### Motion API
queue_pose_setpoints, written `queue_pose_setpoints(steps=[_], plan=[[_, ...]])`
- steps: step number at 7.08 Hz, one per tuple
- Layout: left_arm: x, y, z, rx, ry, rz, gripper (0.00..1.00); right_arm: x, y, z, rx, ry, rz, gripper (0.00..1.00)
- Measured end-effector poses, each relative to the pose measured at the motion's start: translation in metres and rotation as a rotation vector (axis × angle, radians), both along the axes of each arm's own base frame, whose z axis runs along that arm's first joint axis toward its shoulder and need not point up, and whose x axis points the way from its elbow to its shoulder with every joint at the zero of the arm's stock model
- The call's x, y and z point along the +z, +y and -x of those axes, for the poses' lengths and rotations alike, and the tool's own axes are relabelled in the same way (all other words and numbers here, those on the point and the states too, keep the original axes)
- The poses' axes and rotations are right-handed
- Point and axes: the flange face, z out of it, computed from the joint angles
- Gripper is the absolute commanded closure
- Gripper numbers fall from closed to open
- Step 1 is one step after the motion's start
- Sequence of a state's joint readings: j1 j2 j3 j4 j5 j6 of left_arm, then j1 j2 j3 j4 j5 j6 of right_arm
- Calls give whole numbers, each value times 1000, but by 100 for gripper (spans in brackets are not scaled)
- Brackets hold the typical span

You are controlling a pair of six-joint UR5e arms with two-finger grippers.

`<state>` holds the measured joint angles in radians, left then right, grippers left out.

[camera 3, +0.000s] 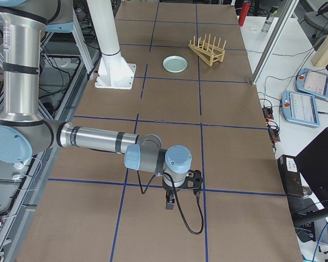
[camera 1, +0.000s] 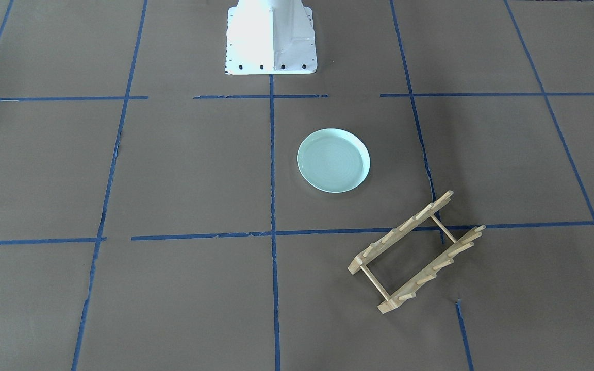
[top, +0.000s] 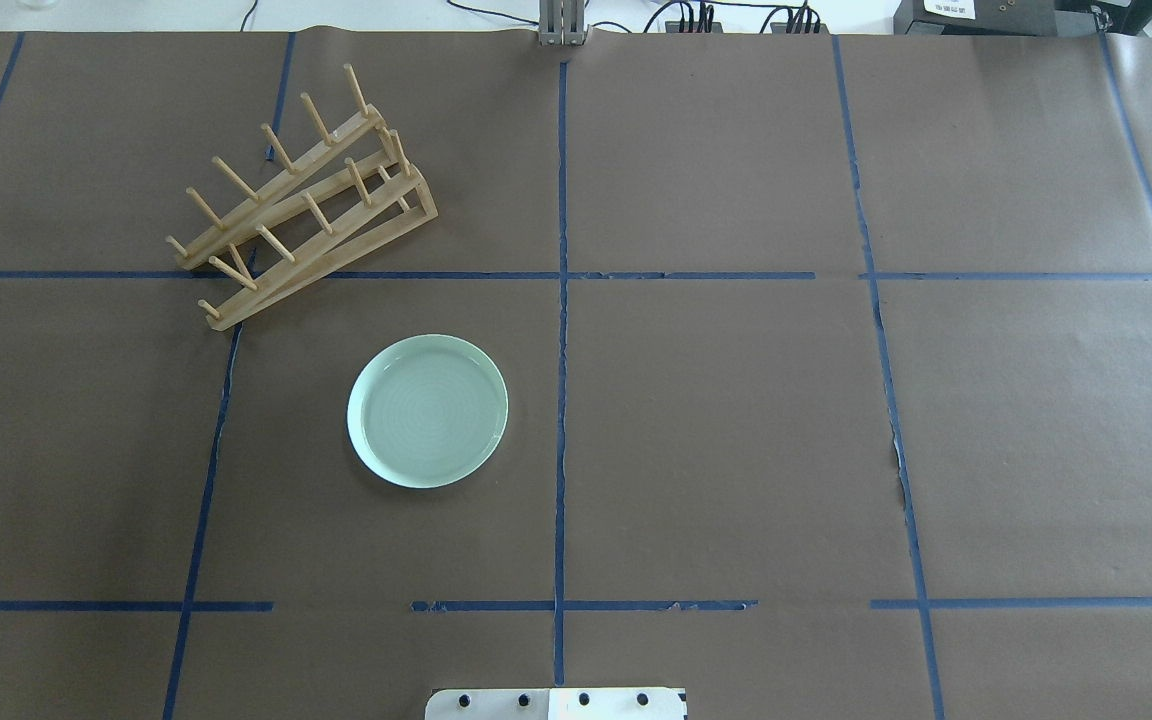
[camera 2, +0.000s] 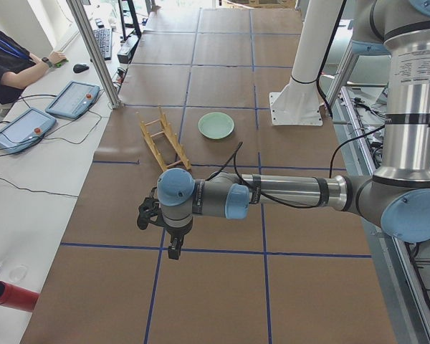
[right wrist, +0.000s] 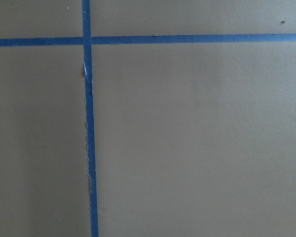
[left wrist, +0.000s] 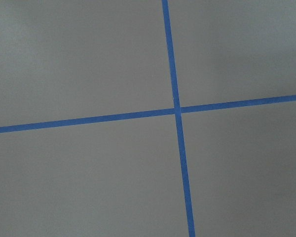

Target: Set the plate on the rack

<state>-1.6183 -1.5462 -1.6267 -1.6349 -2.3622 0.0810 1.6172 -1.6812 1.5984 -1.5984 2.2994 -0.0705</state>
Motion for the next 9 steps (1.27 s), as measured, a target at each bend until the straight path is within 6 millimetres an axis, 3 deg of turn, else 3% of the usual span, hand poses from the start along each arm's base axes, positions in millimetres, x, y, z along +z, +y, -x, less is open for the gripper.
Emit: queue_pose_setpoints(steps=[3, 5, 7, 9], plan=[[4, -3, -1, 1, 1, 10, 0, 0, 0, 0, 1, 0, 0, 0], [-17, -13, -8, 15, -1, -29, 0, 0, 0, 0, 0, 0, 0, 0], [-73, -32, -43, 64, 23, -126, 0, 0, 0, 0, 0, 0, 0, 0], [-150, -39, -106, 3, 79, -87, 0, 0, 0, 0, 1, 0, 0, 0]])
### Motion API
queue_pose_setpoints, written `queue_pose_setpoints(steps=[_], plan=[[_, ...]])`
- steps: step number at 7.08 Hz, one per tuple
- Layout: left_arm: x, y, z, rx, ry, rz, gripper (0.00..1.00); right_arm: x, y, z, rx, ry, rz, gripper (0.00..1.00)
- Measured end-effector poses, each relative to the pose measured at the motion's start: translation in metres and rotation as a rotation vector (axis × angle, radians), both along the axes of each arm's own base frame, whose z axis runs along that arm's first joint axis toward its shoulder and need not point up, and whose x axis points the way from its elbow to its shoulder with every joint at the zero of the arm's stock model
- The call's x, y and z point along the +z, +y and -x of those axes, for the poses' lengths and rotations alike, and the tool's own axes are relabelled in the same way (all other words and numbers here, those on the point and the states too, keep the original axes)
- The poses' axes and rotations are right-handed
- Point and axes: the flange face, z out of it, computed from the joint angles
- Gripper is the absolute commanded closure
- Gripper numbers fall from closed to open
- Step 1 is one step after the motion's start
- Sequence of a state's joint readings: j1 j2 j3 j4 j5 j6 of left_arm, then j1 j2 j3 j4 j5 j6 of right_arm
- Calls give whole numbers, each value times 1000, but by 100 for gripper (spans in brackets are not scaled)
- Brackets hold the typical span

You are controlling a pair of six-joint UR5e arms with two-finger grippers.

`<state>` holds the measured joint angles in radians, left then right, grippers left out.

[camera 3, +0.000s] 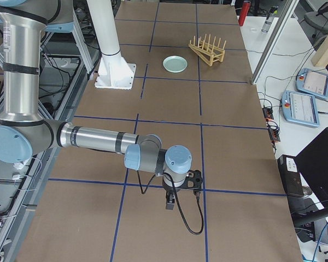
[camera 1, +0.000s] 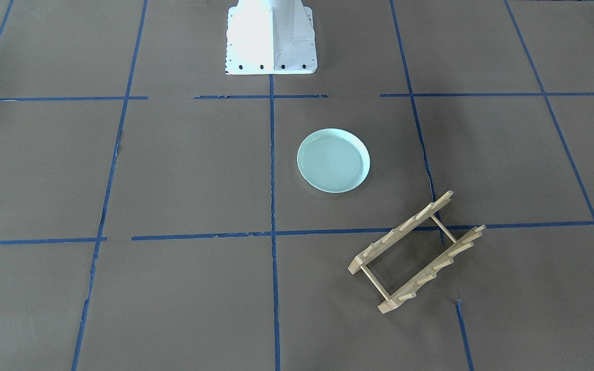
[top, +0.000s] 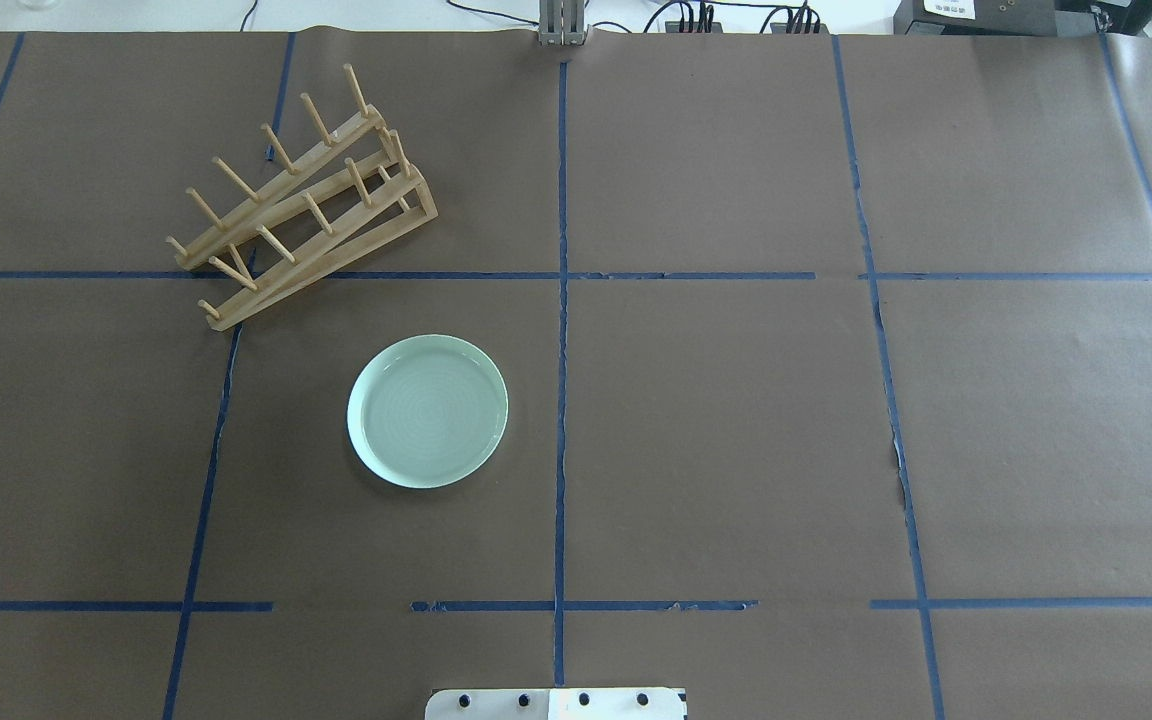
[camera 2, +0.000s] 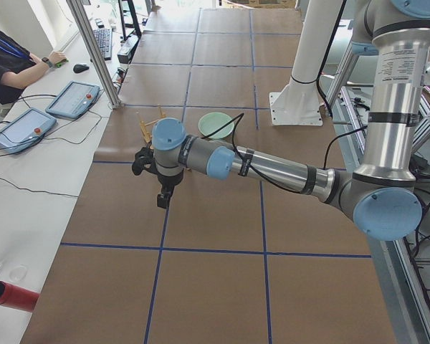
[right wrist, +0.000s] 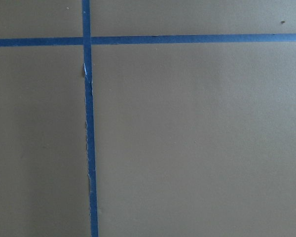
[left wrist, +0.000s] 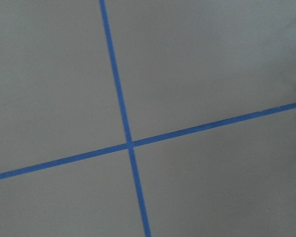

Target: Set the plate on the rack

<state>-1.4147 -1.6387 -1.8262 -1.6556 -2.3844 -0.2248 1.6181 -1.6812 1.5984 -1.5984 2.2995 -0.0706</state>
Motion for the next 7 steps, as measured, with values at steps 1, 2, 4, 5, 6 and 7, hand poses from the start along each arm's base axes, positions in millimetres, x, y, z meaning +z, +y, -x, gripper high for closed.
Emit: queue_pose_setpoints(steps=[1, 2, 4, 5, 6, 7], plan=[[-44, -3, -41, -49, 33, 57, 0, 0, 0, 0, 0, 0, 0, 0], [-92, -6, -90, -104, 60, 111, 0, 0, 0, 0, 0, 0, -1, 0], [-184, -11, -205, -183, 109, 245, 0, 0, 0, 0, -1, 0, -1, 0], [-228, -13, -269, -206, 95, 334, 1, 0, 0, 0, -1, 0, -1, 0], [-267, -14, -322, -226, 65, 400, 1, 0, 0, 1, -1, 0, -1, 0], [-299, -20, -374, -249, 34, 455, 1, -1, 0, 0, -1, 0, -1, 0]])
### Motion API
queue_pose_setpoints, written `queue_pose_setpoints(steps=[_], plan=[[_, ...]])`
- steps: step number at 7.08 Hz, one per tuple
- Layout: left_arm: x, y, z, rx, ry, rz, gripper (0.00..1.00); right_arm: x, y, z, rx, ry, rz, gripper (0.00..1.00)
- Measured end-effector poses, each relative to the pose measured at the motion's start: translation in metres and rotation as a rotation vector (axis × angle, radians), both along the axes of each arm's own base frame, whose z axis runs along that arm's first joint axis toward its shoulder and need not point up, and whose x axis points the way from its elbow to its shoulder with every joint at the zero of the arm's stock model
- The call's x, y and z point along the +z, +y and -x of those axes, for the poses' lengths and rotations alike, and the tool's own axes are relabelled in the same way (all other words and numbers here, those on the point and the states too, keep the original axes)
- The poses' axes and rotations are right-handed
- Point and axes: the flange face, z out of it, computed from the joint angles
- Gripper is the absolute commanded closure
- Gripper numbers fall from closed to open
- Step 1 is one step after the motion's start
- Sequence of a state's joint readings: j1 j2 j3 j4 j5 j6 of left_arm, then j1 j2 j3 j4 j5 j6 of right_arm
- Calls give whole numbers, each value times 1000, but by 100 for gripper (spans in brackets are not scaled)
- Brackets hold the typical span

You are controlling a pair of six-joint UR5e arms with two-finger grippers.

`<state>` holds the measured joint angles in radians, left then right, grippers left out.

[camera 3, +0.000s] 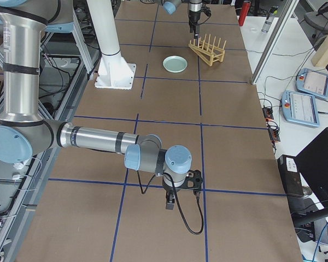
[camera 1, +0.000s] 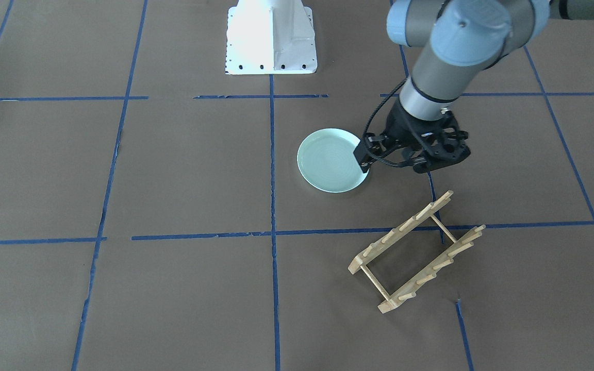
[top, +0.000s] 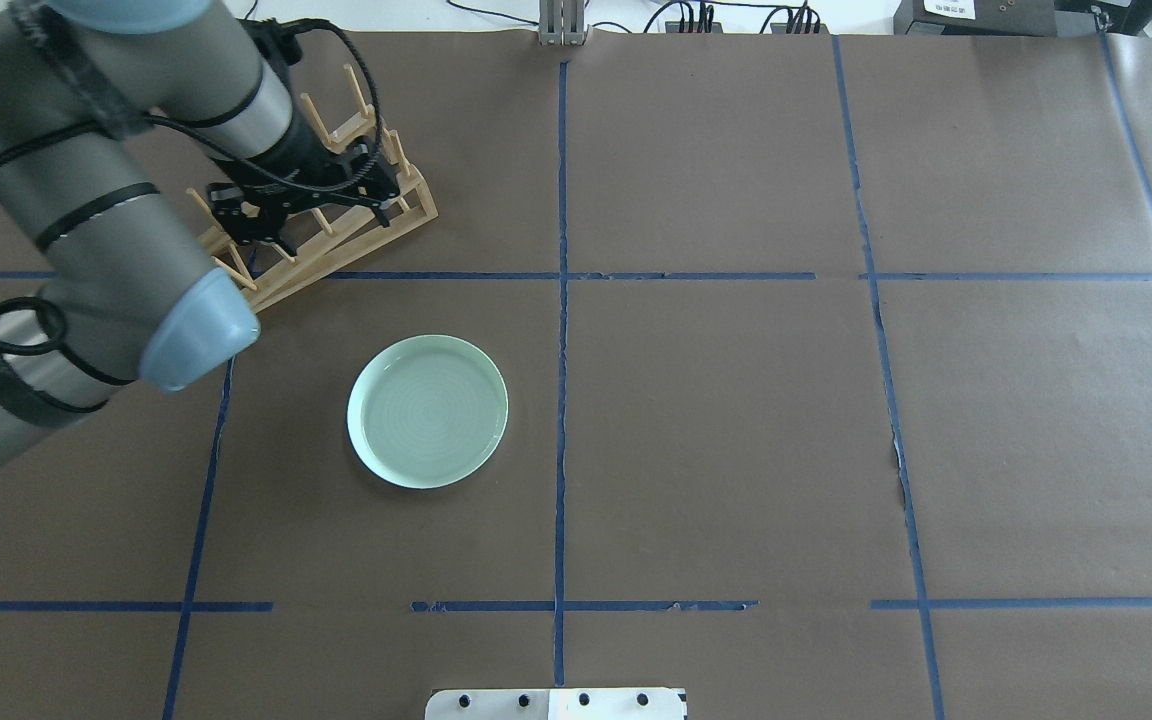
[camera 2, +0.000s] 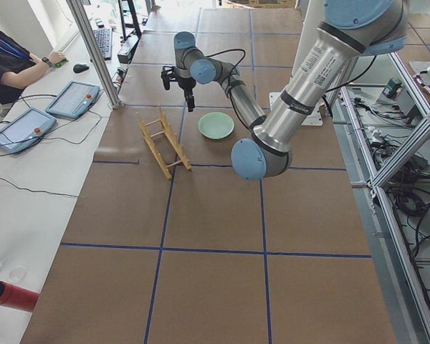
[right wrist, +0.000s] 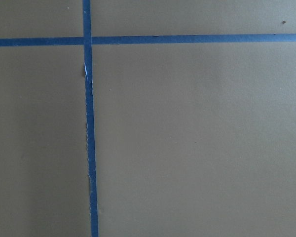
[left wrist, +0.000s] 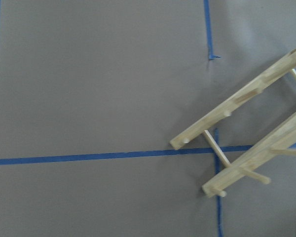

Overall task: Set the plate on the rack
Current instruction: 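Reach the left gripper down to the rim of the pale green plate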

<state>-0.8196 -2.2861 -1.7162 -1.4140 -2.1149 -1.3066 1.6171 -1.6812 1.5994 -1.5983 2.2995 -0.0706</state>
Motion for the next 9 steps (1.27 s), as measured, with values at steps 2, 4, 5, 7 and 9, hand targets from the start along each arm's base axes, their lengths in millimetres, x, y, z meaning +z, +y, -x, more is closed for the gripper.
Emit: queue_pose_setpoints(steps=[2, 4, 5, 7, 9], plan=[[-38, -13, -101, -16, -76, 98, 3, 0, 0, 0, 1, 0, 0, 0], [-33, -1, -170, 3, -153, 153, 21, 0, 0, 0, 1, 0, 0, 0], [-25, 10, -193, 10, -186, 151, 42, 0, 0, 0, 1, 0, 0, 0], [-5, 25, -222, 24, -224, 135, 55, 0, 0, 0, 1, 0, 0, 0], [7, 34, -232, 38, -235, 134, 55, 0, 0, 0, 0, 0, 0, 0]])
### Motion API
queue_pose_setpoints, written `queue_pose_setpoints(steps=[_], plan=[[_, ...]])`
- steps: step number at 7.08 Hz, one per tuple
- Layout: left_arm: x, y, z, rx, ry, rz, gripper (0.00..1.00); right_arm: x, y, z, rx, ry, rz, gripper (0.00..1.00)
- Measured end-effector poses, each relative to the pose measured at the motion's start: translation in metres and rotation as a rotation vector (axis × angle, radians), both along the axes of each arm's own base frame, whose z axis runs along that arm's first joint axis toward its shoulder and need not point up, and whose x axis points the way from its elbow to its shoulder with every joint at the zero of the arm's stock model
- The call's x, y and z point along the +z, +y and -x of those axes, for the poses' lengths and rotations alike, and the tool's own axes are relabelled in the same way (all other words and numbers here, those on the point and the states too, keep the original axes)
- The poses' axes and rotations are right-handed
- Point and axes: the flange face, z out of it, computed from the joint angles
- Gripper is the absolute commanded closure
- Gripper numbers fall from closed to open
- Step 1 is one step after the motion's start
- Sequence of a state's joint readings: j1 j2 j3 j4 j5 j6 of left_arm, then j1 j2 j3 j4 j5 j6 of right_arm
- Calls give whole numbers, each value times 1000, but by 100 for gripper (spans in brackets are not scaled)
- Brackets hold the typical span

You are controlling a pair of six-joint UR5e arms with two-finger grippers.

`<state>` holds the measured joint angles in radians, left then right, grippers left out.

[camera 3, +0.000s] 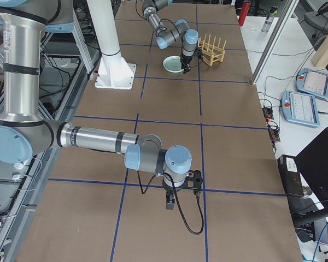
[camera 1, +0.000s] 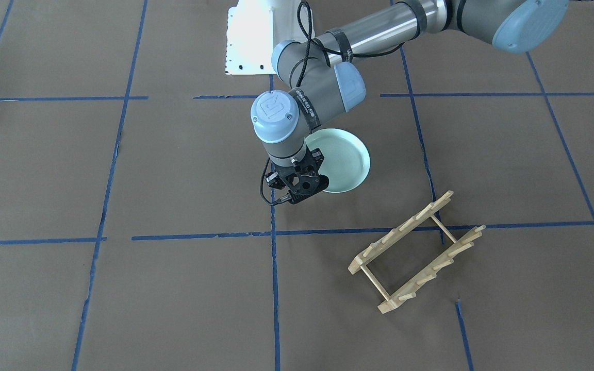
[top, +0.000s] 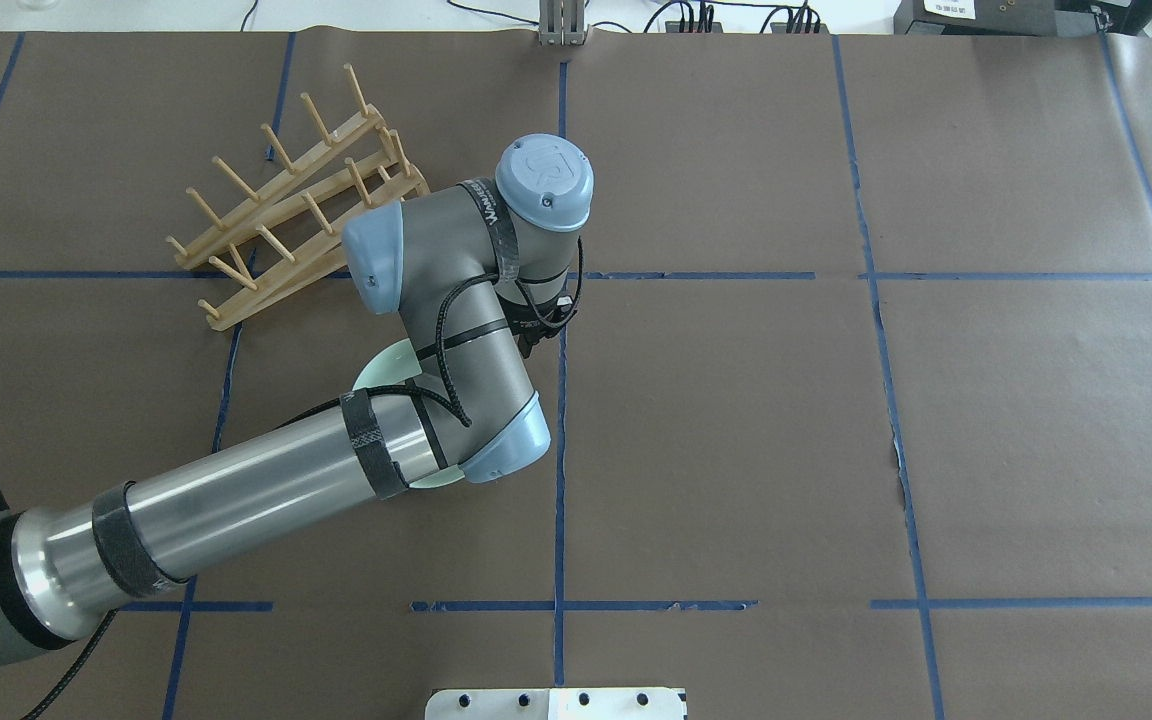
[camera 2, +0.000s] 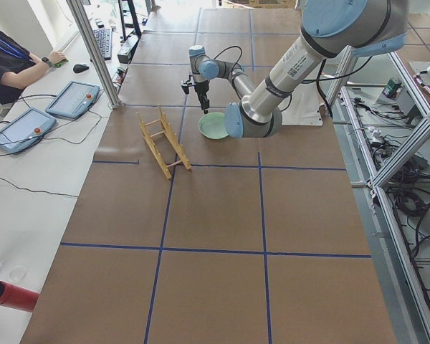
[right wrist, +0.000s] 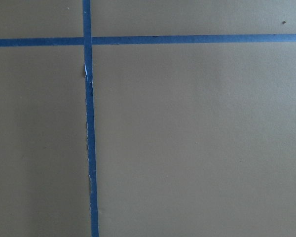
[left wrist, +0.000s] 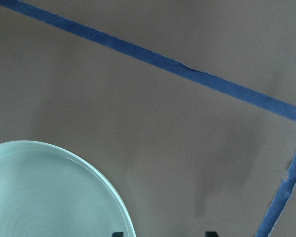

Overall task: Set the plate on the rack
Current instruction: 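Reach the left gripper down to the rim of the pale green plate, then grip the plate rim with the left gripper and lift it upright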

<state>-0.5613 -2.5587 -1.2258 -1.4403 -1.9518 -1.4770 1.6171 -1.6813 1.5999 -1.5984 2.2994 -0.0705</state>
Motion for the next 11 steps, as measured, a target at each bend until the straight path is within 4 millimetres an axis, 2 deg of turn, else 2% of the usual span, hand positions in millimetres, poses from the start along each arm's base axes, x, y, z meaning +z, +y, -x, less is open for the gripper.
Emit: queue_pose_setpoints(steps=[1, 2, 3, 4, 6, 8, 9, 10, 11], plan=[[6, 3, -1, 4, -5, 3, 55, 0, 0, 0, 0, 0, 0, 0], [10, 4, 0, 7, -7, 4, 62, 0, 0, 0, 1, 0, 0, 0], [11, 6, 2, 10, -3, 2, 90, 0, 0, 0, 1, 0, 0, 0], [13, 7, 3, 12, -2, 3, 100, 0, 0, 0, 0, 0, 0, 0], [17, 10, 4, 22, 8, 28, 100, 0, 0, 0, 0, 0, 0, 0], [-1, 15, 13, 38, 59, 48, 100, 0, 0, 0, 0, 0, 0, 0], [-25, 11, 35, 34, 118, 43, 100, 0, 0, 0, 0, 0, 1, 0], [-56, 1, 69, 26, 201, 39, 100, 0, 0, 0, 0, 0, 1, 0], [-88, -14, 116, 3, 295, 28, 100, 0, 0, 0, 1, 0, 0, 0]])
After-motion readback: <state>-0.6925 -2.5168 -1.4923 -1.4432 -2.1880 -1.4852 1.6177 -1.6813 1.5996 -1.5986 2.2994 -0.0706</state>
